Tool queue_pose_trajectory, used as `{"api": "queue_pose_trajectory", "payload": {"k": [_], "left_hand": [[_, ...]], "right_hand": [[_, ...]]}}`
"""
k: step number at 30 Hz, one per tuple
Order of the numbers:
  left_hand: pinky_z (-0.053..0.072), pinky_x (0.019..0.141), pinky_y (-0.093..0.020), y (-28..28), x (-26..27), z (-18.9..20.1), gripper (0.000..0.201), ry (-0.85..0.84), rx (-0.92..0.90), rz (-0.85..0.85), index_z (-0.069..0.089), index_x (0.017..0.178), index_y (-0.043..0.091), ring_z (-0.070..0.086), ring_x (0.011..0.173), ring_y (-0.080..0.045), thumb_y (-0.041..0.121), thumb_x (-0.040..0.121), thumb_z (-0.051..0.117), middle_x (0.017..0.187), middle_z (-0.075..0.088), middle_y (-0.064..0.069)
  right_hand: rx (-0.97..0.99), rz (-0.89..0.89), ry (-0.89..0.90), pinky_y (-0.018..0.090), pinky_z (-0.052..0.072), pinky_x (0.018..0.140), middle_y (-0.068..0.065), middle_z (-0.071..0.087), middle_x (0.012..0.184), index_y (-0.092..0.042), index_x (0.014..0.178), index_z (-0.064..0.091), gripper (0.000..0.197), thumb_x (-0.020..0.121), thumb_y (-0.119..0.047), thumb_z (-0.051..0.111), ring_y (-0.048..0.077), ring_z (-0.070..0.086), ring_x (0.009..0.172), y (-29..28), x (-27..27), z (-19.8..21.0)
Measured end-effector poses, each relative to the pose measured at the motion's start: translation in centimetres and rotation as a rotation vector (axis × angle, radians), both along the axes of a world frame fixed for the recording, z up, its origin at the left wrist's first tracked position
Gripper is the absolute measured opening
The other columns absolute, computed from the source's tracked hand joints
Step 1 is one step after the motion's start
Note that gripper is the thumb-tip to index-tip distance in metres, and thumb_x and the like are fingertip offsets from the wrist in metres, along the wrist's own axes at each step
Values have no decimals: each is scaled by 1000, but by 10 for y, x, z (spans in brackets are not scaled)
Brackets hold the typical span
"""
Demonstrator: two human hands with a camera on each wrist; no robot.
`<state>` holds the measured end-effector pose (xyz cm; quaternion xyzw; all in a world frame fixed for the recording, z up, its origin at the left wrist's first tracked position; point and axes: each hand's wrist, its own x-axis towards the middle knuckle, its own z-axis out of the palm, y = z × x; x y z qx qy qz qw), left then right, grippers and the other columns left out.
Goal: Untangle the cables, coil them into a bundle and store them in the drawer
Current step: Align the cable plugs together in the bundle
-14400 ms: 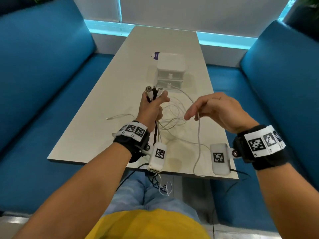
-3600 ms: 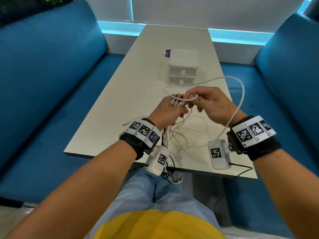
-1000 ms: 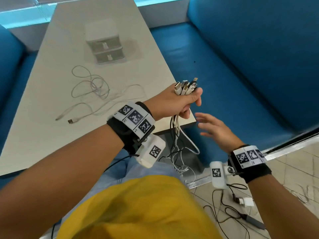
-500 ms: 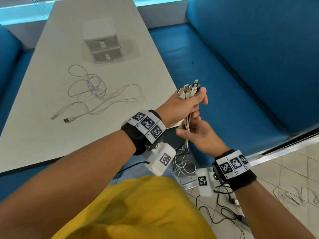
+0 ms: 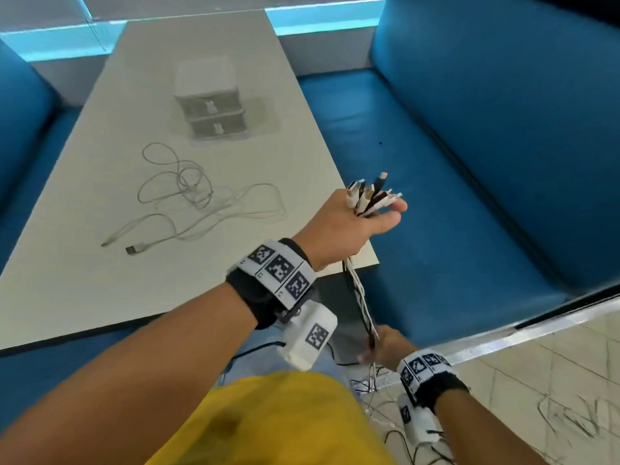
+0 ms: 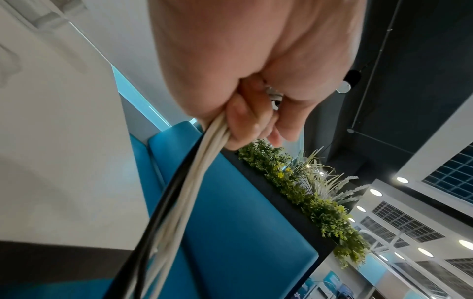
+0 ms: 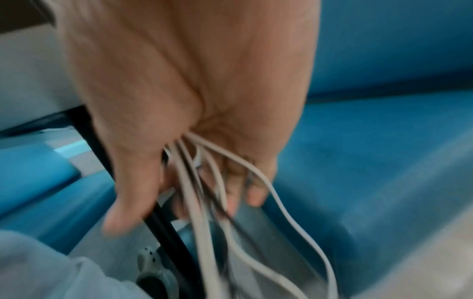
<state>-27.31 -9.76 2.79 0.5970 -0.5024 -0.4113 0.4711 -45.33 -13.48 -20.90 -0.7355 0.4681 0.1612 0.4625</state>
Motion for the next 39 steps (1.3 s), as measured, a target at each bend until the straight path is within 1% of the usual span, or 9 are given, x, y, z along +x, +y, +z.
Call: {"api": "queue_pose_trajectory", "payload": {"k": [3,5,11,14,19,25,30,33,39], "left_hand": [[30,45,-16,5,11,-6,12,-6,40,109,72,92,10,38,39,-2,16,92,62,59,55,16],[27,45,-20,7,16,-8,17,14,70,165,74,86,14,33,41,-5,20,94,60,49,41,14],[23,46,-24,15,24,-12,26,85,84,224,72,76,23,27,48,-10,21,96,55,52,31,8],[24,44,-22,25,26,-16,47,83,92,238,63,53,25,30,43,-6,9,96,53,42,37,11],[44,62,-14,51,45,-20,46,123,42,393,31,80,37,46,65,3,-3,93,49,74,47,15],[24,47,-25,74,85,-12,24,205,56,624,38,75,15,27,46,-11,0,94,34,52,30,1],[37,50,-30,106,118,-18,17,90,17,648,51,69,6,43,40,-13,-4,81,44,43,44,2],[41,45,-23,119,136,-22,15,48,31,708,56,89,-4,50,40,-5,0,81,44,55,50,-4],[36,42,-25,148,165,-30,12,99,67,856,50,93,6,42,44,-12,3,92,39,55,45,-2]], "right_hand": [[-32,305,201,35,48,97,-7,63,119,-35,120,53,57,72,-19,78,18,60,110,-12,5,38],[-140,355,182,35,50,93,-6,63,117,-34,120,53,49,78,-16,70,19,61,107,-27,13,87],[-587,103,-453,13,41,64,-14,66,81,-31,97,63,19,94,-16,51,-7,56,70,-41,63,239],[-608,48,-700,16,42,65,-9,65,86,-28,104,61,17,98,-37,48,0,58,74,-14,108,278],[-565,425,-388,34,45,87,-4,67,102,-20,98,66,44,100,-50,34,18,61,96,23,178,283],[-608,550,-417,38,44,92,6,67,108,-13,109,65,42,103,-36,31,25,60,101,45,231,288],[-543,584,-477,40,47,89,4,66,84,-9,108,64,42,102,-35,31,23,62,90,59,263,285],[-547,618,-488,42,47,91,5,69,91,-9,104,66,45,102,-37,30,23,62,95,75,285,280],[-447,708,-493,42,46,93,4,70,99,-13,101,68,45,101,-39,31,22,62,96,105,324,266]]}}
